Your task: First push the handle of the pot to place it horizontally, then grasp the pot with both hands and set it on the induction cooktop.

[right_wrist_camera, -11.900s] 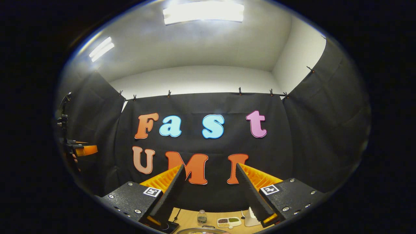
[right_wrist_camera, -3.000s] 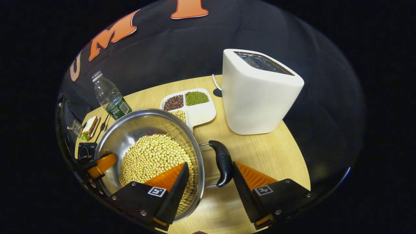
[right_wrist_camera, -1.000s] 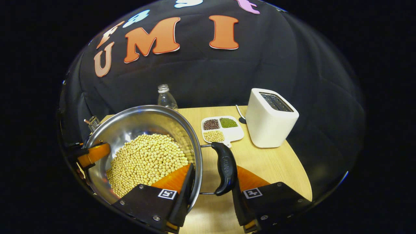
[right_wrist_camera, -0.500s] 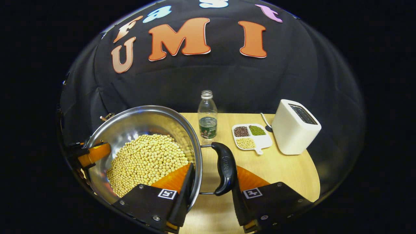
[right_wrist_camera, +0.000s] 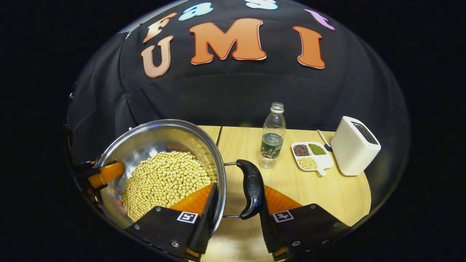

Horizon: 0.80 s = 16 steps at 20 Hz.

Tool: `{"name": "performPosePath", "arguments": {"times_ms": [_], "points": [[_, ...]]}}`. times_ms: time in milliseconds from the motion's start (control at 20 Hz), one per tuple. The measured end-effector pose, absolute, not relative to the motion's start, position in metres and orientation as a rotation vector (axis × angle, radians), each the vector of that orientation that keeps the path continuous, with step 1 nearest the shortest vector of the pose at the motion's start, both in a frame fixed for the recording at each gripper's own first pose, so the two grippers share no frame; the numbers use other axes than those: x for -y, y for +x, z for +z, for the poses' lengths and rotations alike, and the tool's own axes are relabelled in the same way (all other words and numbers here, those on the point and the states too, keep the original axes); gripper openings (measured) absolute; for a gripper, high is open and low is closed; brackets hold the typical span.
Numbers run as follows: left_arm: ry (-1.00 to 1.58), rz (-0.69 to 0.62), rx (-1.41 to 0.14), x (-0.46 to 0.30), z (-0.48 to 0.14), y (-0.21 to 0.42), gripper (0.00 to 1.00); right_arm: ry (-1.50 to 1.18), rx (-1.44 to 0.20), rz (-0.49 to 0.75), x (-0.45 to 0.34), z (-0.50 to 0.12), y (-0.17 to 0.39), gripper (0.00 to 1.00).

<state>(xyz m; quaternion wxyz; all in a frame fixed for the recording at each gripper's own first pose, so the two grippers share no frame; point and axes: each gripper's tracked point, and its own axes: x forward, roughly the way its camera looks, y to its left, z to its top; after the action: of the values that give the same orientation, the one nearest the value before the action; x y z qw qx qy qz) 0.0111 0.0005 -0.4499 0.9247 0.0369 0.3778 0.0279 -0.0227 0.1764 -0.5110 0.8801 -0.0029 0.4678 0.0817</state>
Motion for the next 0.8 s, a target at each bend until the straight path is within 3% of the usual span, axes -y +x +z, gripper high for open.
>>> {"name": "performPosePath", "arguments": {"times_ms": [800], "points": [[0.037, 0.107, -0.823, -0.054, -0.495, 0.008, 0.70, -0.022, -1.020, 0.206, -0.224, -0.549, -0.020, 0.60]]}}
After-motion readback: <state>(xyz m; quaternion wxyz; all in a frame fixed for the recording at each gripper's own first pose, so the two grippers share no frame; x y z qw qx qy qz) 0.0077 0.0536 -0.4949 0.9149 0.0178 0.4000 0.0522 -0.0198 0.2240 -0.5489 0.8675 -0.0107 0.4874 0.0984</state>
